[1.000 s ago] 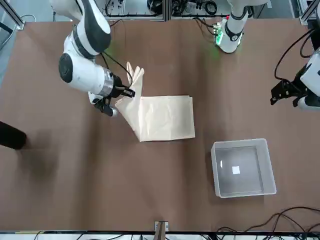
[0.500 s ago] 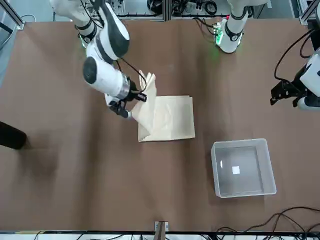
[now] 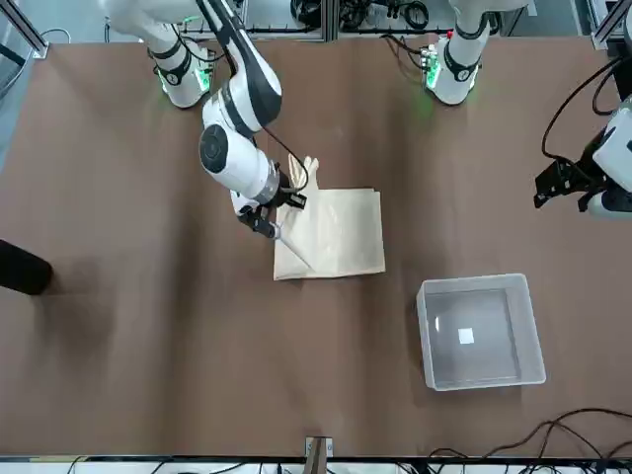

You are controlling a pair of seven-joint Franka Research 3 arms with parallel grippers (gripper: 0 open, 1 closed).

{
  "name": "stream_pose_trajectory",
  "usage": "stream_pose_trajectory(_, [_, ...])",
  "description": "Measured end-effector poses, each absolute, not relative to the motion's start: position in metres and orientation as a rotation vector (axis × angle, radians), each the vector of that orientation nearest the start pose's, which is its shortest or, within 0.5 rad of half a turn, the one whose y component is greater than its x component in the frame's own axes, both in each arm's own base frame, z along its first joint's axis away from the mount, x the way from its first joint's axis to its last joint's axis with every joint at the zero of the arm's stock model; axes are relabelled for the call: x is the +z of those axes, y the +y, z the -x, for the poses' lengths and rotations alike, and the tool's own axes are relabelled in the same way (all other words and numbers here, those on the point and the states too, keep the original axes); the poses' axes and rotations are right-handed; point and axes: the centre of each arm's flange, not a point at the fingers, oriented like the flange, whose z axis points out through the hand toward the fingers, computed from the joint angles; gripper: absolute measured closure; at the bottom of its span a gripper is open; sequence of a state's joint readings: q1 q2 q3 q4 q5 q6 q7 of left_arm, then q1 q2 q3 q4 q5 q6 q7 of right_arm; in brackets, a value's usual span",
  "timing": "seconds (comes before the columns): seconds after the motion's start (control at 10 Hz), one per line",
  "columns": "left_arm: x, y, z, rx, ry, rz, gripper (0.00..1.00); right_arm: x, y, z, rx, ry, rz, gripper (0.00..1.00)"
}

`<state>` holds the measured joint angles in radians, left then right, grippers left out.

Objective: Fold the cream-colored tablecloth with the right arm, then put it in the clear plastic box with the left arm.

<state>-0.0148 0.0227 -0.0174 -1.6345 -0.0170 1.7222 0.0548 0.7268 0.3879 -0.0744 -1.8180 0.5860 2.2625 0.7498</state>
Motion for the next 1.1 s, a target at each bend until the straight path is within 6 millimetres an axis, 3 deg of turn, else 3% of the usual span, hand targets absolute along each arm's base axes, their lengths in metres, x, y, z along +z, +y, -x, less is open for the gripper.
stream_pose_trajectory(0.2, [0.595,-0.020,-0.574,-0.102,0.134,3.154,0.00,0.324,0.414,-0.503,0.333,0.621,2.694,0.92])
stream_pose_trajectory(0.7, [0.594,-0.020,-0.574,-0.097,0.135,3.154,0.00,0.320,0.455,-0.478,0.339,0.537,2.716,0.92])
stream_pose_trajectory(1.1, [0.592,-0.020,-0.575,-0.091,0.135,3.154,0.00,0.306,0.476,-0.484,0.339,0.560,2.715,0.92])
